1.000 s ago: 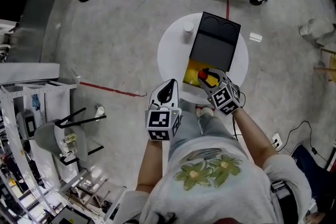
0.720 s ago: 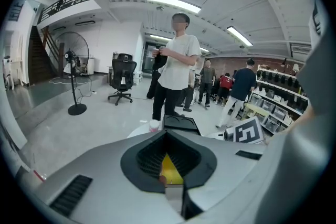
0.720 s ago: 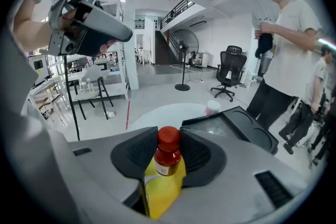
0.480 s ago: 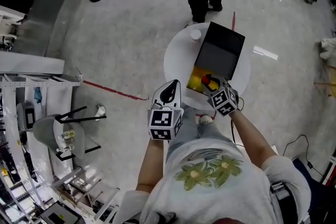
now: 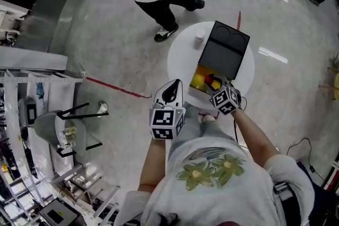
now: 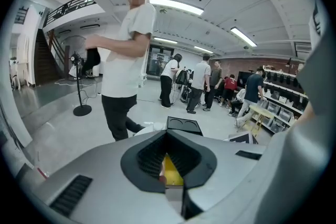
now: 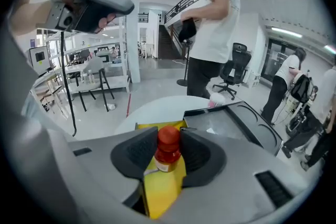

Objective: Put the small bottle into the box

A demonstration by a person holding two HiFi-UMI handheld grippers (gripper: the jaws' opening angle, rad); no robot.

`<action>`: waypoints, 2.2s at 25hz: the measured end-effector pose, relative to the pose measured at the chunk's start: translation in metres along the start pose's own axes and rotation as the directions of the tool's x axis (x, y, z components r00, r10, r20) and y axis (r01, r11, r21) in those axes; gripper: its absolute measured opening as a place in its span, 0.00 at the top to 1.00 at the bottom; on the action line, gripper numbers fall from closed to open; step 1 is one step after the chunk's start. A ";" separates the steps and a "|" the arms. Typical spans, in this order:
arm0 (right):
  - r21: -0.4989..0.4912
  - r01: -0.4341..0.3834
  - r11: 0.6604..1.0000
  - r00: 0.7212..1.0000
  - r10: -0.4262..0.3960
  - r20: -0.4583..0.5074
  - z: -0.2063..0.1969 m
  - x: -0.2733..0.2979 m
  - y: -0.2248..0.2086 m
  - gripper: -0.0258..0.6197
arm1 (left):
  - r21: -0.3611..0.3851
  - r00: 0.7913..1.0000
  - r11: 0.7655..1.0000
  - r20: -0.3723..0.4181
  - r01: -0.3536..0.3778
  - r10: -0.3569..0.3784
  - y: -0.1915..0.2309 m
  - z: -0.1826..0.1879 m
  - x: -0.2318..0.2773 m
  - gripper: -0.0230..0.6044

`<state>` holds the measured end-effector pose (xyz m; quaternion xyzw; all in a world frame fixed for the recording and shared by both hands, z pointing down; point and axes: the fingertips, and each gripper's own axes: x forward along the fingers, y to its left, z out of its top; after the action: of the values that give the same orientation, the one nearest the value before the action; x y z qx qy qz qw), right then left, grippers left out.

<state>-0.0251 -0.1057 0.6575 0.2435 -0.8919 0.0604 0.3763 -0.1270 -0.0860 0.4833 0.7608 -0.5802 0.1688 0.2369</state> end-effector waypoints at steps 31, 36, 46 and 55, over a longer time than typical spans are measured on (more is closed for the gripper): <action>0.075 0.011 0.997 0.997 -0.016 0.071 0.015 -0.042 -0.011 0.72 | 0.005 1.000 1.000 0.009 -0.009 0.009 -0.009 0.001 -0.001 0.96; 0.142 0.055 0.988 0.980 -0.081 0.182 0.053 -0.078 -0.021 0.73 | 0.008 1.000 1.000 0.030 -0.008 0.008 -0.013 0.009 -0.003 0.96; 0.194 0.139 0.971 0.944 -0.189 0.270 0.096 -0.130 -0.029 0.91 | 0.038 0.997 0.999 0.061 0.033 -0.036 -0.037 0.025 -0.005 0.96; 0.258 0.151 0.954 0.908 -0.237 0.345 0.113 -0.157 -0.036 0.95 | 0.064 0.996 0.996 0.071 0.057 -0.062 -0.051 0.033 -0.008 0.96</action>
<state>0.0137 -0.1093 0.4647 0.3795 -0.9054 0.0759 0.1744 -0.0808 -0.0873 0.4437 0.7903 -0.5601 0.1515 0.1968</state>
